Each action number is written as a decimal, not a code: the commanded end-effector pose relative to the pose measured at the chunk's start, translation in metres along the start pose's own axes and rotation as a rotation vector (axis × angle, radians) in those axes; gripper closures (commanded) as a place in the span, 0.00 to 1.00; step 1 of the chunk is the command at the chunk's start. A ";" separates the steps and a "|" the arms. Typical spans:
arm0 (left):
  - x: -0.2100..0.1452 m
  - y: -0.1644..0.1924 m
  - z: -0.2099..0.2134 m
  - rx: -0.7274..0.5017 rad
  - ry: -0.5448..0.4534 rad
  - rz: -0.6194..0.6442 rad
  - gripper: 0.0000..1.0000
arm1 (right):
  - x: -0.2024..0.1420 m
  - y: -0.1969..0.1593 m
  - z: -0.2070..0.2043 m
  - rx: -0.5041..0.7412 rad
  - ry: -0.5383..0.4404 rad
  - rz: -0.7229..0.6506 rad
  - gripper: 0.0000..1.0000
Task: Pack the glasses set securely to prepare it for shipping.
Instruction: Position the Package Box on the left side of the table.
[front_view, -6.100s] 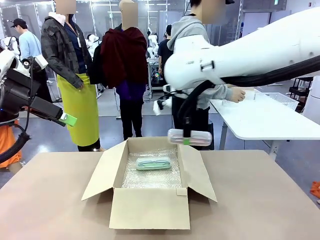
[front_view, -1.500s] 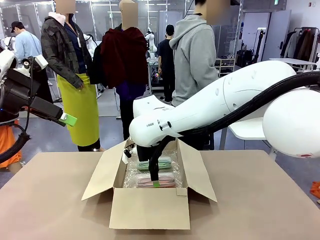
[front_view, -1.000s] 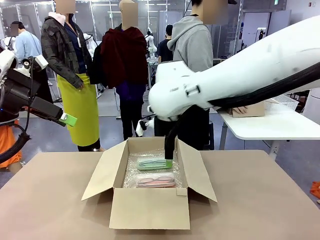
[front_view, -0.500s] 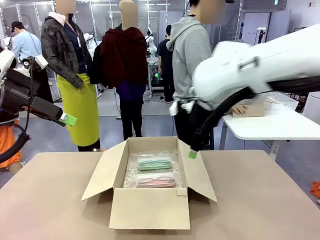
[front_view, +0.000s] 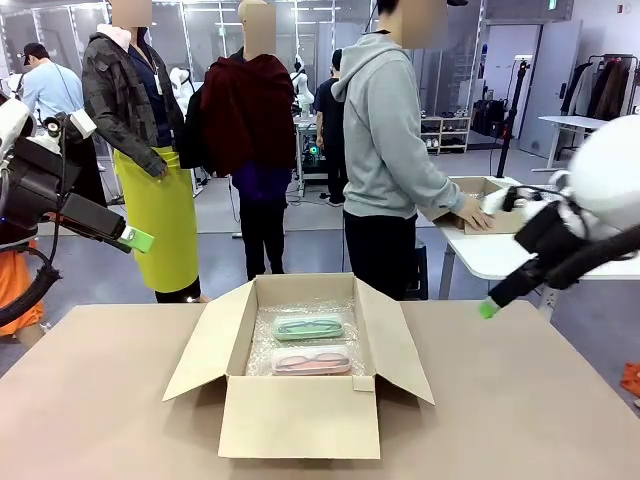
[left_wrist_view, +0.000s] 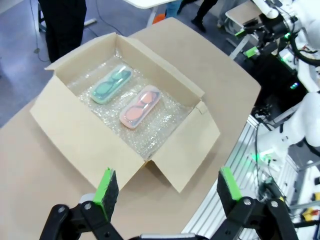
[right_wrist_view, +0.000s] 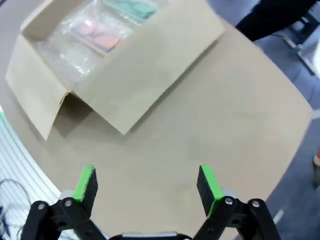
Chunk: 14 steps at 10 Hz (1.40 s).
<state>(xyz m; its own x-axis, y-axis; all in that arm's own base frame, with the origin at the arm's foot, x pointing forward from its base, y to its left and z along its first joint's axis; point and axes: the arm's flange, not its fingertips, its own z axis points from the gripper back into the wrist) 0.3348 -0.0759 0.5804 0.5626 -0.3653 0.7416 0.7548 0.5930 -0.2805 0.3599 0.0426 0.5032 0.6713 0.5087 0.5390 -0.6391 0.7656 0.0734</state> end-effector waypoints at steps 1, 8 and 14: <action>0.000 -0.001 0.001 -0.022 -0.011 0.003 0.00 | -0.015 0.007 0.012 -0.060 -0.075 -0.024 0.00; 0.000 0.000 0.000 0.000 0.000 0.000 0.00 | -0.001 -0.010 0.031 -0.056 -0.099 -0.013 0.00; 0.021 0.159 -0.017 -0.198 -0.047 0.655 0.00 | -0.001 -0.010 0.031 -0.056 -0.099 -0.013 0.00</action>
<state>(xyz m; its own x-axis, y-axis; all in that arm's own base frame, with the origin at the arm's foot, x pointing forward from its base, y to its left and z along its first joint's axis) 0.4548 -0.0026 0.5421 0.8771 0.0359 0.4790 0.3727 0.5781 -0.7258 0.3568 0.0205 0.5267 0.6243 0.4702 0.6239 -0.6199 0.7841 0.0294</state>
